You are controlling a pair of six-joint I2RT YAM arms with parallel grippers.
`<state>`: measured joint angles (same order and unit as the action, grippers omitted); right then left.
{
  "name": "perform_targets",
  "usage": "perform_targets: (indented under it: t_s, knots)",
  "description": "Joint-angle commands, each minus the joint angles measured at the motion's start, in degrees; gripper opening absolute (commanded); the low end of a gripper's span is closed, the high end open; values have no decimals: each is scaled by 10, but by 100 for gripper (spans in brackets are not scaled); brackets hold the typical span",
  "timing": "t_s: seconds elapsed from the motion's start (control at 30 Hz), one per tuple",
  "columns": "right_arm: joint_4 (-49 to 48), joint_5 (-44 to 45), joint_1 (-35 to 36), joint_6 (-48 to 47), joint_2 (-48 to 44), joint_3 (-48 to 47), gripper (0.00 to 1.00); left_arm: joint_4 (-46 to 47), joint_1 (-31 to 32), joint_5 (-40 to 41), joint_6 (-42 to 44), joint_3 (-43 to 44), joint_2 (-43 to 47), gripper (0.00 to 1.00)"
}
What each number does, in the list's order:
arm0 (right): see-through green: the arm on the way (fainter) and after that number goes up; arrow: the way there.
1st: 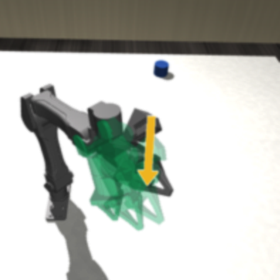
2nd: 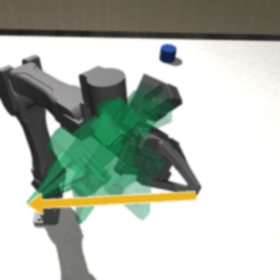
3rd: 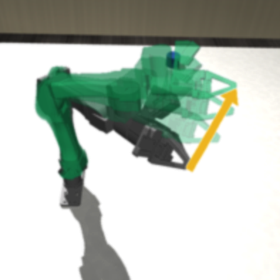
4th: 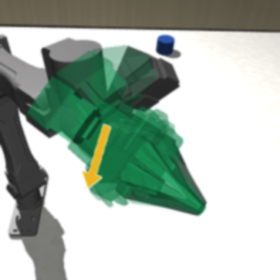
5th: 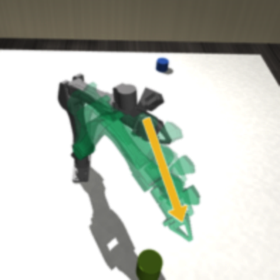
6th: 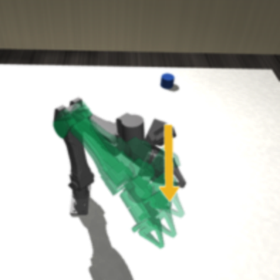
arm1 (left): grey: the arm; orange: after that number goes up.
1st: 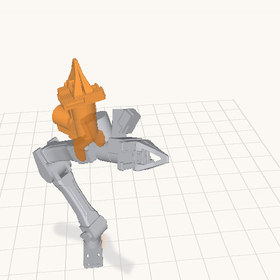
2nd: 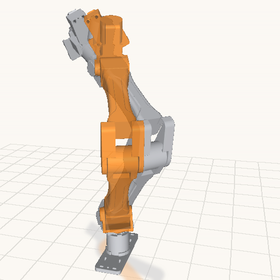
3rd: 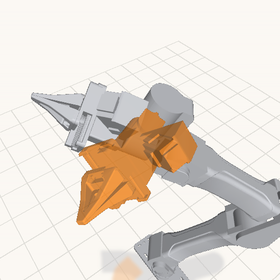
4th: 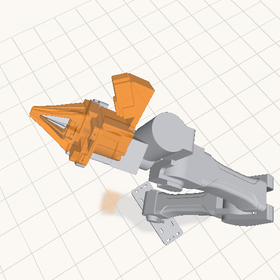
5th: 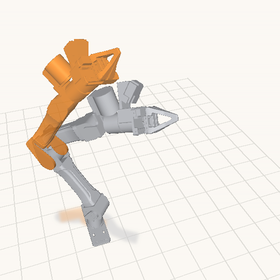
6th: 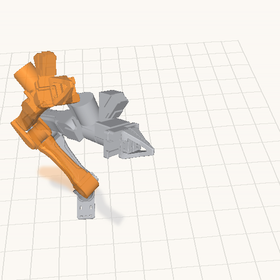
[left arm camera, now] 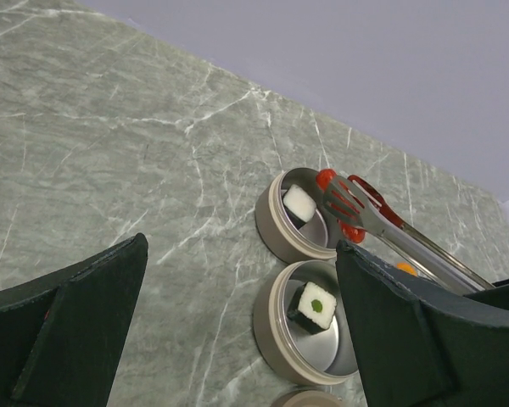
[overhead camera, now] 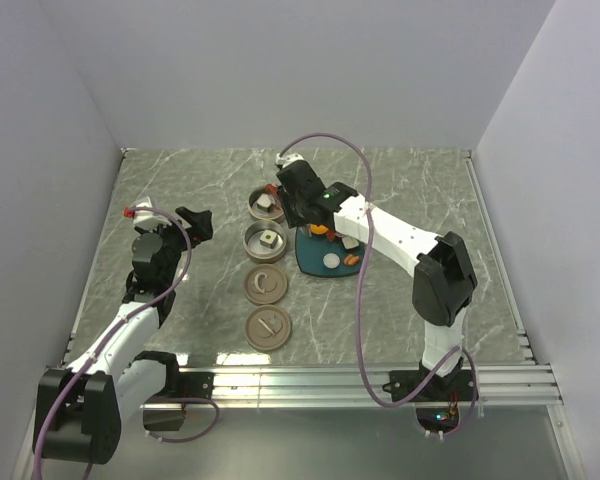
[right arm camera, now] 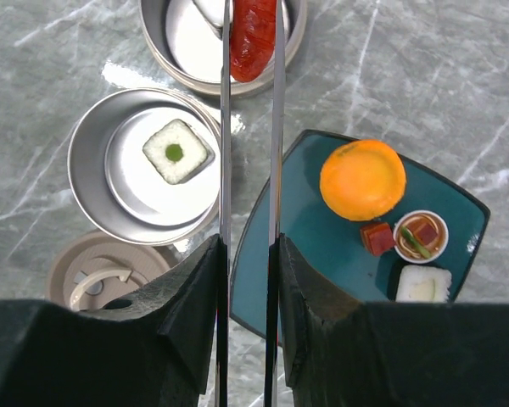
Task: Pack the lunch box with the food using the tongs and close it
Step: Place the food into the lunch box
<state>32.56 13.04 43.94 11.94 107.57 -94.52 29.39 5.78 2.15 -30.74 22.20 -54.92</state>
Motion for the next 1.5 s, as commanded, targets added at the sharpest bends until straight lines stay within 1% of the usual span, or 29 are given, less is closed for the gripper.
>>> perform_targets:
  t_s: [0.0,0.57,0.67,0.77,0.87,0.93,0.97,1.07,1.3,1.47]
  knots:
    - [-37,-14,-6,-17,6,-38,22,29,-2,-14,2,14,-2,99]
    - [-35,1,-18,-20,27,-44,22,29,-2,-16,2,13,2,99]
    - [-27,3,-18,-21,31,-51,25,29,-2,-16,2,13,2,99]
    - [-23,8,-18,-20,31,-51,31,29,-2,-16,2,13,2,100]
    - [-27,10,-18,-17,24,-44,42,30,-2,-16,2,13,2,100]
    - [-34,7,-18,-16,14,-37,46,30,-2,-16,2,12,1,99]
    - [-36,5,-18,-16,12,-35,49,30,-2,-16,2,13,1,100]
    - [-40,1,-18,-17,3,-30,53,30,-2,-16,2,14,0,99]
    - [-48,8,-13,-18,-16,-16,54,30,-2,-16,2,14,0,99]
    - [-64,26,-3,-16,-65,14,54,30,-2,-16,1,14,-1,100]
